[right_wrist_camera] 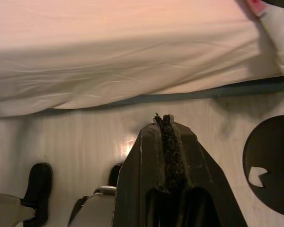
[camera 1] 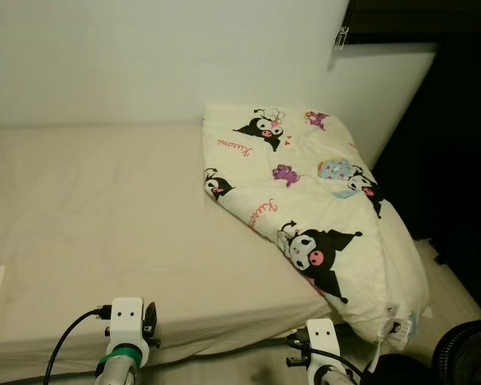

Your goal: Clean up the room

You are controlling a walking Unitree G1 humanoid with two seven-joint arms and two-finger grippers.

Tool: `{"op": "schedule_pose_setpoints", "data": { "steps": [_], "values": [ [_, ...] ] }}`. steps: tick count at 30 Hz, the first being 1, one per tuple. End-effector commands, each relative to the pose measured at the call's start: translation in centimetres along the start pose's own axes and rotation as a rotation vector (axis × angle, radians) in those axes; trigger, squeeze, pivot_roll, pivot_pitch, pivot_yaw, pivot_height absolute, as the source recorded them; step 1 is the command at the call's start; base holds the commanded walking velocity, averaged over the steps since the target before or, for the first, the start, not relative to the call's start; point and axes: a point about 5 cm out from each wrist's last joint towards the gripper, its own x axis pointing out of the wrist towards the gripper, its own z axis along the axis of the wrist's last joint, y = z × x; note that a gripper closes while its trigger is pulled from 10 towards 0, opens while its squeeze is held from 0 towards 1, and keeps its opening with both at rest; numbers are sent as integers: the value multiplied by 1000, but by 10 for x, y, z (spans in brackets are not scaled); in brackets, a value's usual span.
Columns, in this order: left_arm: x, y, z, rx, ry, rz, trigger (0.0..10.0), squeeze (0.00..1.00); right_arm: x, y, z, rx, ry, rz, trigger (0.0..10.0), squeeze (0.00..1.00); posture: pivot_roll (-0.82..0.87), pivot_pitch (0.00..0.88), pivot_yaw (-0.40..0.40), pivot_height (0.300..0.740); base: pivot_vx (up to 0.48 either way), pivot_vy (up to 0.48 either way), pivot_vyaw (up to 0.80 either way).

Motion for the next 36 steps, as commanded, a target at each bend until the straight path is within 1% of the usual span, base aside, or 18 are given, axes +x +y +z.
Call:
{"op": "schedule_pose_setpoints", "data": {
  "steps": [1,6,9,10,11,12,13,14,15,18,20,21,22,24,26,28,30,36],
  "values": [
    [-3,9,-5,42,16,27,10000,0,-1,4,-5,-2,19,13,10000,0,47,0,19,740,0,0,0],
    [-4,10,-6,63,22,25,10000,0,-1,5,-6,-3,21,14,10000,0,47,0,18,740,0,0,0],
    [-4,7,-14,130,74,-16,10000,0,-2,4,-11,-9,46,13,10000,0,45,0,16,740,0,0,0],
    [-5,5,-17,146,96,-37,10000,0,-3,2,-14,10,61,1,10000,0,45,0,14,740,0,0,0],
    [-6,4,-23,143,135,-54,10000,0,-4,-2,-17,42,79,-22,10000,0,45,0,12,740,0,0,0],
    [-6,4,-23,143,135,-54,10000,0,-4,-2,-17,42,79,-22,10000,0,45,0,12,740,0,0,0],
    [-9,2,-35,145,209,-82,10000,0,-6,-9,-24,86,112,-62,10000,0,32,0,12,740,0,0,0],
    [-9,2,-35,145,209,-82,10000,0,-6,-9,-24,86,112,-62,10000,0,32,0,12,740,0,0,0],
    [-11,3,-39,151,239,-93,10000,0,-7,-11,-26,98,124,-76,10000,0,28,0,14,740,0,0,0],
    [-16,3,-51,166,323,-114,10000,0,-10,-16,-34,97,158,-110,10000,0,-5,0,42,740,0,0,0],
    [-17,2,-54,163,346,-122,10000,0,-11,-17,-37,99,171,-121,10000,0,-5,0,42,740,0,0,0],
    [-19,-1,-57,182,367,-146,10000,0,-14,-19,-43,89,201,-135,10000,0,-26,0,56,740,0,0,0],
    [-19,-1,-57,182,367,-146,10000,0,-14,-19,-43,89,201,-135,10000,0,-26,0,56,740,0,0,0],
    [-21,-9,-61,237,387,-190,10000,0,-18,-23,-55,58,262,-155,10000,0,-41,0,65,740,0,0,0],
    [-20,-12,-61,251,392,-197,10000,0,-20,-24,-58,57,274,-159,10000,0,-44,0,69,740,0,0,0],
    [-20,-14,-61,248,397,-195,10000,0,-21,-24,-60,63,279,-160,10000,0,-45,0,71,740,0,0,0],
    [-18,-16,-61,203,410,-172,10000,0,-22,-24,-62,67,284,-156,10000,0,-68,0,93,740,0,0,0],
    [-20,-14,-63,174,431,-146,10000,0,-23,-25,-64,59,292,-165,10000,0,-75,0,93,740,0,0,0]
  ]
}}
